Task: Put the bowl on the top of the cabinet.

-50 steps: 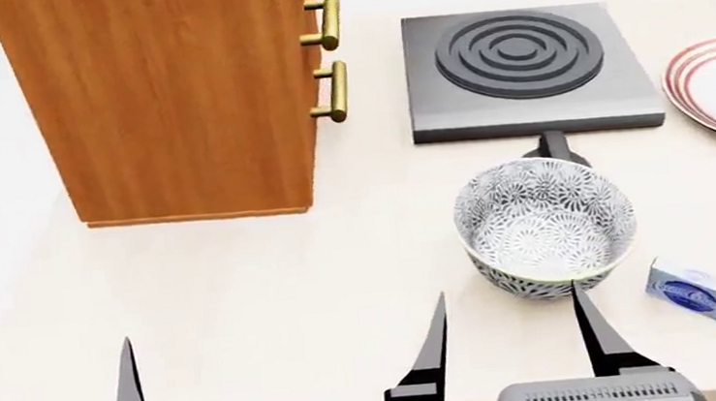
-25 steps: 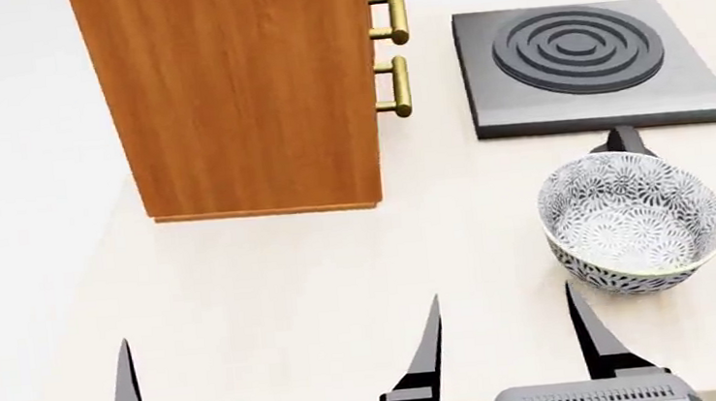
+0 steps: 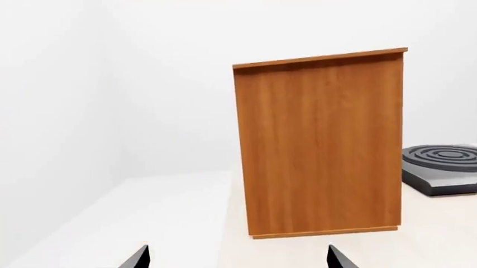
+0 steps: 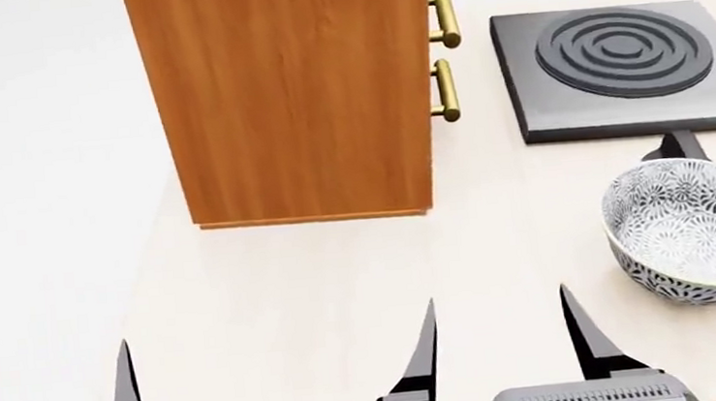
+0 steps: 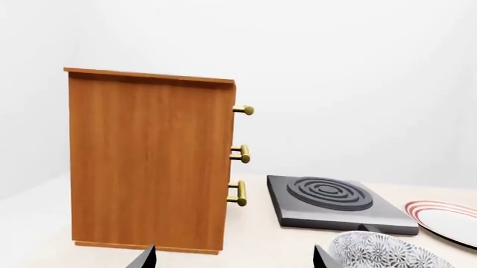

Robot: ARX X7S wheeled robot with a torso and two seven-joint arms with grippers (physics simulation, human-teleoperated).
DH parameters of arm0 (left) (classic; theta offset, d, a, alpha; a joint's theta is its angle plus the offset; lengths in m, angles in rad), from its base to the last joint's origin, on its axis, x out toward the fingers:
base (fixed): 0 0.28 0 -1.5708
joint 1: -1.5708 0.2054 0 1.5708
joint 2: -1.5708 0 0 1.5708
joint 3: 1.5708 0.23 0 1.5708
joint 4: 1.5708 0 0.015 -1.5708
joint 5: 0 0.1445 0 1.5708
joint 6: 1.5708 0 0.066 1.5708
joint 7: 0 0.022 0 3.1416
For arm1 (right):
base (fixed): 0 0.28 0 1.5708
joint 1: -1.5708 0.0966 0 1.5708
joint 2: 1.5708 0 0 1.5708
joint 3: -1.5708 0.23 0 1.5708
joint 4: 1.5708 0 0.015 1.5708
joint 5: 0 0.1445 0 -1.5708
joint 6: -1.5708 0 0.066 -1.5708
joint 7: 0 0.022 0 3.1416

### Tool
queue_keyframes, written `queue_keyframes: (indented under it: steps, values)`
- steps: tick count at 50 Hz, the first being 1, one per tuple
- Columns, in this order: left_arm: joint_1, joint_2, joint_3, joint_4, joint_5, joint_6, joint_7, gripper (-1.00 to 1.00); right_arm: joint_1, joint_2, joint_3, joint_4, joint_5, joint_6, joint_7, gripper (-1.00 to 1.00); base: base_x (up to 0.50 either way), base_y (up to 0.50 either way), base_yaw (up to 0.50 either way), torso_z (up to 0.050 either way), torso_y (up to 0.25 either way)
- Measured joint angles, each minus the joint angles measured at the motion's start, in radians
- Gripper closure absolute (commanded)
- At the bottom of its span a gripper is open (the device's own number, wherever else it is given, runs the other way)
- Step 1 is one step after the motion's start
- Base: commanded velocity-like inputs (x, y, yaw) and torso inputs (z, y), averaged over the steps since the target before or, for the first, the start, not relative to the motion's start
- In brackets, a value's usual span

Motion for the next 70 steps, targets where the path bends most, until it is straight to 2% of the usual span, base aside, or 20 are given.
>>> queue_keyframes:
  steps: [21,38,53,70]
  values:
    - [-0.005,-0.01,0.01,-0.006,-0.01,0.006,-0.012,-1.0,0.004,0.011,-0.009,0.007,0.005,-0.008,0.018,-1.0,0.49,0.0,0.0,0.0,0.0]
    - [-0.007,-0.017,0.018,-0.007,-0.017,0.007,-0.023,-1.0,0.006,0.02,-0.02,0.014,-0.009,-0.013,0.041,-1.0,0.02,0.0,0.0,0.0,0.0]
    - [-0.008,-0.023,0.023,-0.009,-0.023,0.01,-0.032,-1.0,0.008,0.028,-0.028,0.017,-0.006,-0.011,0.05,-1.0,0.36,0.03,0.0,0.0,0.0]
    - [-0.01,-0.03,0.028,-0.008,-0.031,0.01,-0.042,-1.0,0.013,0.029,-0.037,0.028,-0.033,-0.008,0.089,-1.0,0.01,0.0,0.0,0.0,0.001]
